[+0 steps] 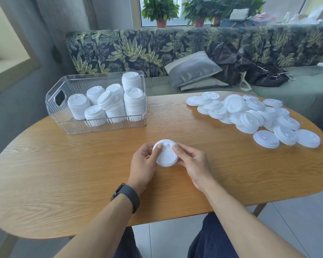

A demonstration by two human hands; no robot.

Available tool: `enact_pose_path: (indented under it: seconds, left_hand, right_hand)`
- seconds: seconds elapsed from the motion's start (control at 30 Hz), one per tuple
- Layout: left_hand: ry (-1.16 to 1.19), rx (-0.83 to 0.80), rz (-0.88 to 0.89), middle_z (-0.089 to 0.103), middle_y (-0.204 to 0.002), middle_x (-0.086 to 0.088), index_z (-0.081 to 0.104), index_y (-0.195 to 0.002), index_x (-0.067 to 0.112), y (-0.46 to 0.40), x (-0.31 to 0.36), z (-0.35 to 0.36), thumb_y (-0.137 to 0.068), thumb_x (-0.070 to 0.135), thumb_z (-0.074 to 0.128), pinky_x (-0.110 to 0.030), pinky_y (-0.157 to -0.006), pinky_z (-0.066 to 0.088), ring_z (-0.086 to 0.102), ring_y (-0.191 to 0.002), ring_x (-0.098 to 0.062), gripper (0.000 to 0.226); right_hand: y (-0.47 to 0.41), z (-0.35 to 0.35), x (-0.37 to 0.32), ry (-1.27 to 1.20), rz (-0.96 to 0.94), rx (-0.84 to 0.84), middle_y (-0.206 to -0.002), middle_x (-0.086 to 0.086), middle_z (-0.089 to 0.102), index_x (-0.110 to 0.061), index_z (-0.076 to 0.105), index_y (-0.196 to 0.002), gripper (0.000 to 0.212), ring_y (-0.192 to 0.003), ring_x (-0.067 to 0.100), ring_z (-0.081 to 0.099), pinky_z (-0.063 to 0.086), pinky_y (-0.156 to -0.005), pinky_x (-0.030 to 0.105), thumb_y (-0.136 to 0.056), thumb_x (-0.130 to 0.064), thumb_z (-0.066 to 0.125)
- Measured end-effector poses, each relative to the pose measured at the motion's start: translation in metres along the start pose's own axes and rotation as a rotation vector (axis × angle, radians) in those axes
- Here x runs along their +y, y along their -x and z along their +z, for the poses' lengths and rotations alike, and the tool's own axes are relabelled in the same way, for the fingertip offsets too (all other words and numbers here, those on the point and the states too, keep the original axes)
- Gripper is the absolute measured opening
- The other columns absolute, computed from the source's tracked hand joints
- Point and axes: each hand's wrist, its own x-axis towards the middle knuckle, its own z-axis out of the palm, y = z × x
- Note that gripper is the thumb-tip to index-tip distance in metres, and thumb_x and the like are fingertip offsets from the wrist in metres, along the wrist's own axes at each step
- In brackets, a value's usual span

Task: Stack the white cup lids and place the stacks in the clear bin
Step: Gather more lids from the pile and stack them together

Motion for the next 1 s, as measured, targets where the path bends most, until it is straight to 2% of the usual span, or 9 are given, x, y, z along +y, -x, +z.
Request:
enact_pose_path:
  seconds: [0.07,0.2,0.33,0.53,0.63,0.8,1.0]
  left_hand:
    - [0.002,-0.013,0.000,0.071,-0.082,-0.002,0.073,-0.106,0.024,0.0004,-0.0003,0.0007,-0.101,0.043,0.064,-0.024,-0.049,0.041,0.049,-0.053,-0.007,0.021]
    - [0.009,-0.017,-0.001,0.068,-0.074,0.001,0.073,-0.108,0.022,0.0013,0.0004,0.0000,-0.101,0.041,0.065,-0.023,-0.047,0.041,0.049,-0.050,-0.007,0.022]
    - [0.034,-0.005,-0.042,0.060,-0.059,-0.007,0.070,-0.108,0.014,0.0016,0.0021,0.0005,-0.101,0.037,0.065,-0.025,-0.045,0.043,0.049,-0.046,-0.015,0.025]
    - [0.069,-0.004,-0.057,0.064,-0.062,-0.010,0.068,-0.109,0.009,-0.0010,-0.0014,0.0006,-0.103,0.035,0.063,-0.034,-0.054,0.049,0.057,-0.055,-0.026,0.026]
    - [0.063,-0.013,-0.061,0.066,-0.064,-0.012,0.069,-0.110,0.009,-0.0017,-0.0018,0.0002,-0.102,0.035,0.065,-0.033,-0.054,0.051,0.059,-0.054,-0.024,0.027]
    - [0.063,-0.018,-0.064,0.068,-0.065,-0.013,0.069,-0.110,0.009,-0.0011,-0.0017,0.0003,-0.102,0.034,0.065,-0.033,-0.055,0.052,0.060,-0.054,-0.023,0.027]
    - [0.052,-0.038,-0.077,0.074,-0.073,-0.021,0.070,-0.110,0.008,-0.0002,0.0008,0.0010,-0.097,0.035,0.071,-0.029,-0.058,0.055,0.065,-0.056,-0.023,0.030]
  right_hand:
    - [-0.0007,-0.0015,0.0000,-0.003,0.005,-0.002,-0.109,0.002,0.080,-0.016,0.078,-0.118,0.029,-0.111,0.022,0.073,0.056,-0.102,0.051,-0.091,-0.025,0.078]
    - [-0.0013,-0.0023,-0.0010,-0.037,0.025,0.013,-0.112,0.003,0.079,-0.011,0.073,-0.125,0.040,-0.110,0.019,0.073,0.058,-0.101,0.047,-0.088,-0.024,0.081]
    - [-0.0014,-0.0029,-0.0053,-0.145,0.040,0.055,-0.106,0.006,0.080,-0.011,0.075,-0.113,0.022,-0.107,0.023,0.075,0.062,-0.088,0.035,-0.092,-0.015,0.076]
    - [-0.0005,-0.0009,-0.0062,-0.119,0.040,0.050,-0.104,0.004,0.080,-0.015,0.075,-0.108,0.016,-0.103,0.019,0.076,0.062,-0.089,0.035,-0.092,-0.016,0.077]
    - [-0.0008,-0.0010,-0.0062,-0.143,0.036,0.064,-0.103,0.004,0.080,-0.015,0.075,-0.107,0.014,-0.101,0.017,0.076,0.063,-0.084,0.030,-0.092,-0.014,0.076]
    - [-0.0017,-0.0007,-0.0043,-0.157,0.036,0.114,-0.103,0.005,0.080,-0.009,0.075,-0.111,0.021,-0.103,0.021,0.076,0.062,-0.089,0.037,-0.091,-0.015,0.078]
    - [-0.0058,-0.0023,-0.0008,-0.231,0.051,0.159,-0.107,0.010,0.079,-0.005,0.073,-0.115,0.027,-0.104,0.022,0.076,0.062,-0.084,0.033,-0.092,-0.018,0.077]
